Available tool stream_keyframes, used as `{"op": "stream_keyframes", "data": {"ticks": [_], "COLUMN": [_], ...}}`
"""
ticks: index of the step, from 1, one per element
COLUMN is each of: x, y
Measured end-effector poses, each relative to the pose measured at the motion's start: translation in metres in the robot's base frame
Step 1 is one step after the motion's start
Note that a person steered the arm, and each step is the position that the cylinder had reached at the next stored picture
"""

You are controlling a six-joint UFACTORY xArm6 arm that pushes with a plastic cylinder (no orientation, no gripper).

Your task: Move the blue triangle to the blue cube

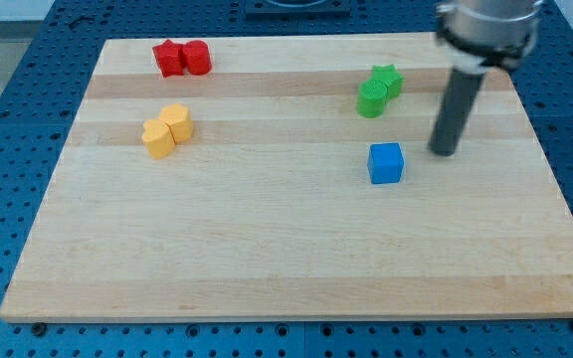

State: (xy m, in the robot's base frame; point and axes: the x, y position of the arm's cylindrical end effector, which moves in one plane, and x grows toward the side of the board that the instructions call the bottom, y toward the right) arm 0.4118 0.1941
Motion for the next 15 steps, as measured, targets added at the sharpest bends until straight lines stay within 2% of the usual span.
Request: {"op": "stream_keyframes", "data": {"ticks": [1,2,3,4,6,13,14,15], "x": [-0.041,-0.1,-0.155,-0.153,-0.096,0.018,0.02,0.02], "y": [0.059,0.078,0.072,0.036,0.029,-0.068,-0.077,-0.032]}}
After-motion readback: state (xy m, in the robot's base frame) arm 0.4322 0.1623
